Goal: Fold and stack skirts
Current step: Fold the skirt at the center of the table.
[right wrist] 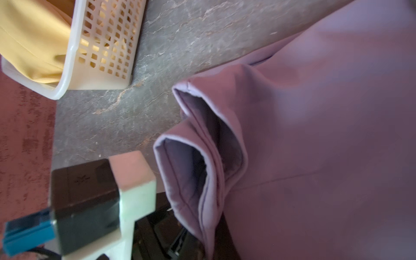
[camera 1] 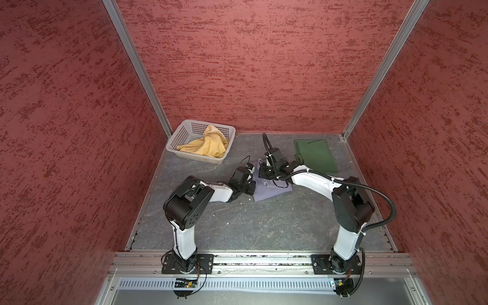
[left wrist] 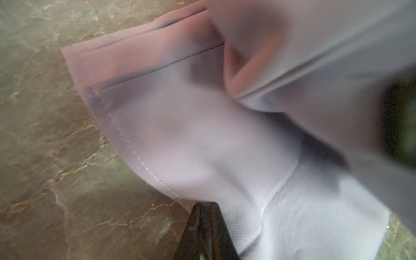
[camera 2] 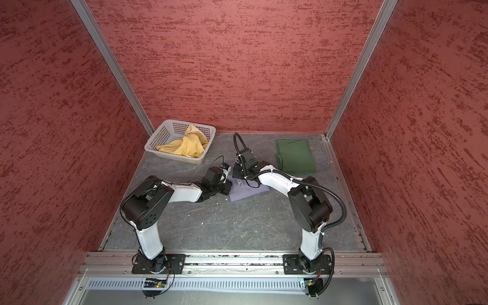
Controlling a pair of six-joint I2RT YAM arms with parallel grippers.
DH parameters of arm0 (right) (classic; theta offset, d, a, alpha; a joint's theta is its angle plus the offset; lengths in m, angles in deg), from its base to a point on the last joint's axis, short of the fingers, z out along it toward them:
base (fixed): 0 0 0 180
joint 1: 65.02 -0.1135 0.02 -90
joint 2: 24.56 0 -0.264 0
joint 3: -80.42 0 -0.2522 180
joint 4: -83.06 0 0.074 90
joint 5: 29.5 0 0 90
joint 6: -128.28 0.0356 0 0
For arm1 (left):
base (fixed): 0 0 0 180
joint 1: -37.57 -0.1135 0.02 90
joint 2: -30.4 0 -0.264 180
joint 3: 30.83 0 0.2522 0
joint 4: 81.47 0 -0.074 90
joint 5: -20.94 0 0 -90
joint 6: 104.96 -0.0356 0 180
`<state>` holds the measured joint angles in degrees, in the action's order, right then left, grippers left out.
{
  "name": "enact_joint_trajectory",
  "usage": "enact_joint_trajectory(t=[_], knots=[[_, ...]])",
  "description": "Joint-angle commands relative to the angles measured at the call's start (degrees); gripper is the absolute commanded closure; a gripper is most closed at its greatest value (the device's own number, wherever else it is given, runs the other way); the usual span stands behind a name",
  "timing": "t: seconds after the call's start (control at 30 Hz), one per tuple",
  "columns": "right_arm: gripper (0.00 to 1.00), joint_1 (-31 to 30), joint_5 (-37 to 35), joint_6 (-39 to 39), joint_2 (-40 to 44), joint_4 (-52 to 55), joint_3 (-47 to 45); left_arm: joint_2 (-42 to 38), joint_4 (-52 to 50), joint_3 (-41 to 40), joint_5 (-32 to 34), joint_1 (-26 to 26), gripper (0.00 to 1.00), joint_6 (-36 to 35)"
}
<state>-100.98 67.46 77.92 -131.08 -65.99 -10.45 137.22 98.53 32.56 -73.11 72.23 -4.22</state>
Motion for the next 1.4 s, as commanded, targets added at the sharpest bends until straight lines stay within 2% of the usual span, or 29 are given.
enact_joint_trajectory(t=[0.0, 0.23, 0.3, 0.67, 0.73, 0.87, 0.97, 1.37], knots=[[1.00, -0.51, 3.96, 2.37, -1.86, -5.07, 0.74, 1.28, -0.80, 0.66, -1.04, -0.20, 0.88, 0.29], [1.00, -0.46, 4.77, 3.05, -4.78, -6.84, 0.14, -0.35, -0.93, 0.12, -1.05, -0.18, 0.88, 0.25], [0.97, -0.46, 4.65, 3.18, -5.47, -6.99, -0.04, -0.97, -1.09, 0.03, -1.02, -0.20, 0.87, 0.20], [0.72, 0.15, 6.40, 2.66, -6.51, -9.57, -2.67, -5.85, -4.27, 0.64, 0.07, -0.20, 0.83, -0.62], [0.70, 0.35, 6.74, 2.23, -6.15, -9.81, -3.03, -7.39, -4.71, 0.41, 0.46, -0.20, 0.78, -0.47], [0.58, 0.71, 8.84, 0.81, -5.50, -10.44, -3.48, -10.02, -4.37, -0.69, 2.28, -0.45, 0.70, 1.21], [0.51, 0.90, 10.15, -0.40, -4.99, -10.43, -3.63, -10.56, -4.85, -0.77, 2.06, -0.97, 0.68, 2.10], [0.36, 2.20, 10.70, -5.37, 2.81, -10.19, -6.26, -15.37, -9.33, -1.52, 4.95, -2.46, 0.64, 2.28]])
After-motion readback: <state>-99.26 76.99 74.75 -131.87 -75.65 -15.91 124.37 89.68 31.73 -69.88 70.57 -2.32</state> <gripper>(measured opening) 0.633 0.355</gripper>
